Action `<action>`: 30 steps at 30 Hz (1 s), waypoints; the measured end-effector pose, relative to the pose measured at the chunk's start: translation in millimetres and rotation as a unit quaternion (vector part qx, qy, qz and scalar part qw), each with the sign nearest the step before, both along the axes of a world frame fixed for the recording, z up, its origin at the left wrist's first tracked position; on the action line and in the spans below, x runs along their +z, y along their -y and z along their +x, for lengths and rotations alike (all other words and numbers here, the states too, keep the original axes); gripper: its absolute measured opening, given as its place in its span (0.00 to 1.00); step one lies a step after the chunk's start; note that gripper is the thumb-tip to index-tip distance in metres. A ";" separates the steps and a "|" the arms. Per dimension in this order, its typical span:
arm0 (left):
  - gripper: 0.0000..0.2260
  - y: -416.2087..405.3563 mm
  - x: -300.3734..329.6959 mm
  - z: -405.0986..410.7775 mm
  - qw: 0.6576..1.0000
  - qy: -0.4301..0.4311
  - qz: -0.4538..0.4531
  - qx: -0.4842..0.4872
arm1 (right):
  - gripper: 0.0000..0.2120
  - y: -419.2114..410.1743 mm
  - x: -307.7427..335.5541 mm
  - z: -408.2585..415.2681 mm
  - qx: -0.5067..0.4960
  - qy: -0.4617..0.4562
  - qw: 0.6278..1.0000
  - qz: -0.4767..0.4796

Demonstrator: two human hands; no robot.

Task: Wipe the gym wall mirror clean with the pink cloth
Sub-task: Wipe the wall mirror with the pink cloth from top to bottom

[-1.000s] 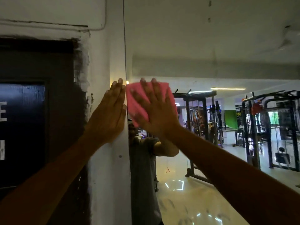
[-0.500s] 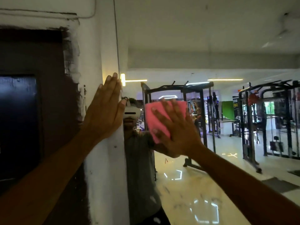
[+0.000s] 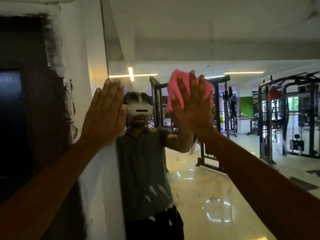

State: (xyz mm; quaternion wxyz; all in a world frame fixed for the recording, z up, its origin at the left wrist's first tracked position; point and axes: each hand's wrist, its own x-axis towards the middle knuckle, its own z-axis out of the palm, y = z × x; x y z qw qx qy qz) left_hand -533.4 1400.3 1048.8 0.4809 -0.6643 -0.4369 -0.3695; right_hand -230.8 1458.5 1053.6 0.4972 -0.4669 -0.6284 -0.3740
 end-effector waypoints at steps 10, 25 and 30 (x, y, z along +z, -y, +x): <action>0.29 17.2 12.2 -5.5 0.997 0.051 0.004 0.052 | 0.38 5.4 17.2 -17.0 0.057 0.172 0.983 0.037; 0.28 13.6 14.4 -24.3 0.994 0.092 -0.038 -0.036 | 0.39 14.0 71.8 -75.9 0.008 0.108 0.994 0.031; 0.28 10.0 -14.9 -31.0 0.997 0.076 -0.030 -0.017 | 0.36 14.4 -32.0 -89.2 0.070 0.214 0.974 0.012</action>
